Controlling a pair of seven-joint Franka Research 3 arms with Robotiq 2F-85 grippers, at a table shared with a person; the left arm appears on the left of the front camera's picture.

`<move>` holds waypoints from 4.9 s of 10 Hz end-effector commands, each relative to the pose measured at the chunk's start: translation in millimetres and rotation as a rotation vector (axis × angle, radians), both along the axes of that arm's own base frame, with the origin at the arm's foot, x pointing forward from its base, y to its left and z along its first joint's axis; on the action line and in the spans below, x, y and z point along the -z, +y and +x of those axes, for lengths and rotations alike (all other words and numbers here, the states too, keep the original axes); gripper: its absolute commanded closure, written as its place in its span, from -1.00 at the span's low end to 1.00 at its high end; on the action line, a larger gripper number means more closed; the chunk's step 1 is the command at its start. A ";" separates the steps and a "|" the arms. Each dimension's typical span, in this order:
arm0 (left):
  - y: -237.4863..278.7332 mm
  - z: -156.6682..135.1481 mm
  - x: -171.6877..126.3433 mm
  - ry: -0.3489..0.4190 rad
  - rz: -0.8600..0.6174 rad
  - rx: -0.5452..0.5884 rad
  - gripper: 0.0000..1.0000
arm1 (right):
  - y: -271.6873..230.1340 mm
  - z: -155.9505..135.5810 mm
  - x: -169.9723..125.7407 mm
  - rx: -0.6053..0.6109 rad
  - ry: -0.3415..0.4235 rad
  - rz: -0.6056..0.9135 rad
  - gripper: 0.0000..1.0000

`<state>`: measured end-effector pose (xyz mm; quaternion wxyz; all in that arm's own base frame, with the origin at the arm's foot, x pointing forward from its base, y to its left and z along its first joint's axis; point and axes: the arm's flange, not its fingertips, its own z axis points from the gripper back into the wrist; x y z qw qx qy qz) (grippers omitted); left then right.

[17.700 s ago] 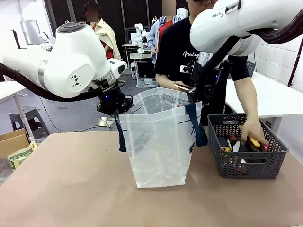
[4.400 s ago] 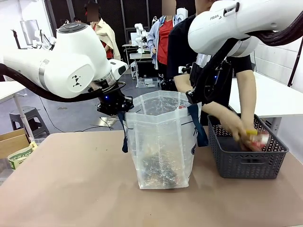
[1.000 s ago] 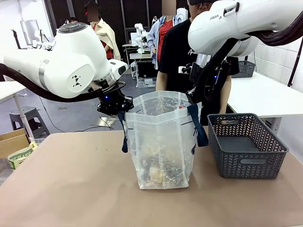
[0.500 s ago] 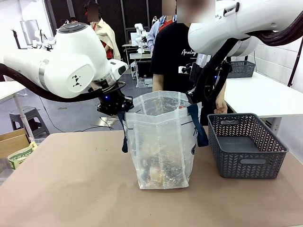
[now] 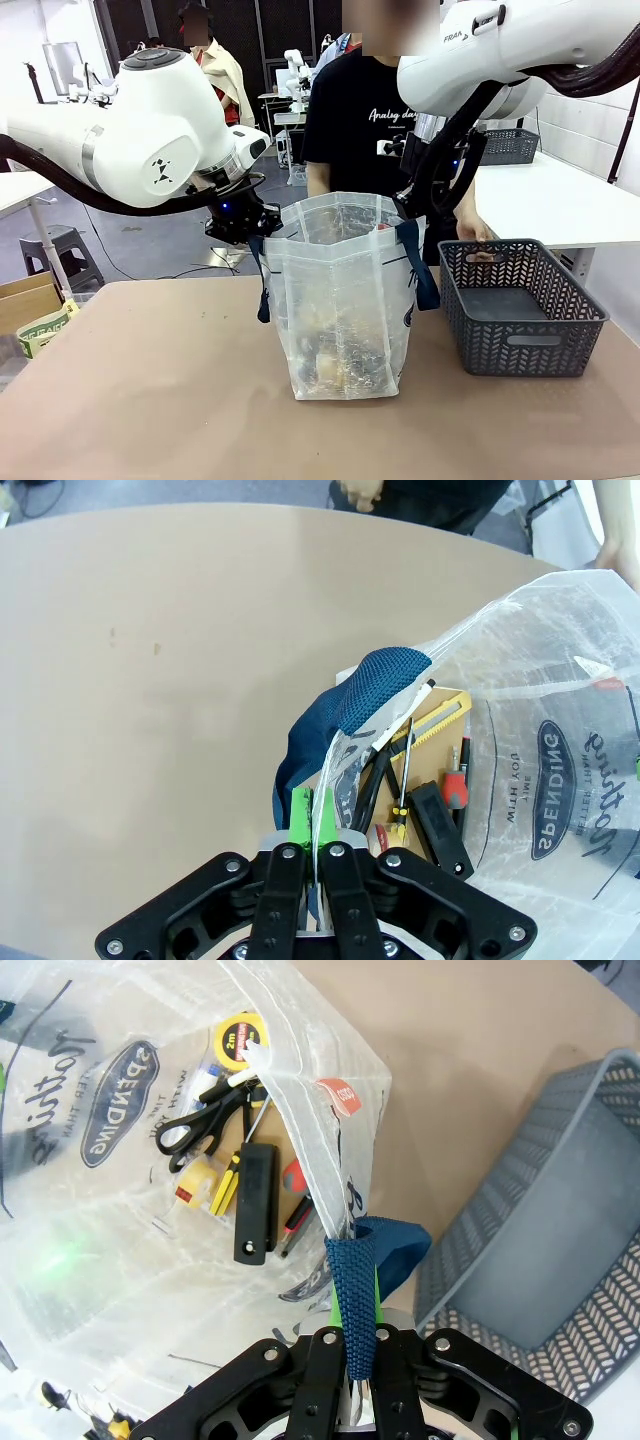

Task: Transfer purchased items from the store into the shopping bag.
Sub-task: Move the Reusable shopping bag to the right side of the table.

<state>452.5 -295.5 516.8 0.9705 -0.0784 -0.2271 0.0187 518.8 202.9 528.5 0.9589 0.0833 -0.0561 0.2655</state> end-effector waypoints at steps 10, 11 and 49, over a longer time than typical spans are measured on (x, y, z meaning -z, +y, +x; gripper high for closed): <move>-18.7 7.5 -22.9 0.244 -0.108 0.107 1.00 | 39.6 -16.5 -13.3 0.244 -0.015 -0.101 1.00; -19.5 10.7 -25.0 0.292 -0.101 0.141 1.00 | 42.1 -16.4 -12.4 0.253 -0.020 -0.117 1.00; -76.2 7.5 -28.3 0.096 -0.223 0.468 -0.35 | 109.8 13.4 6.5 0.540 0.105 0.196 1.00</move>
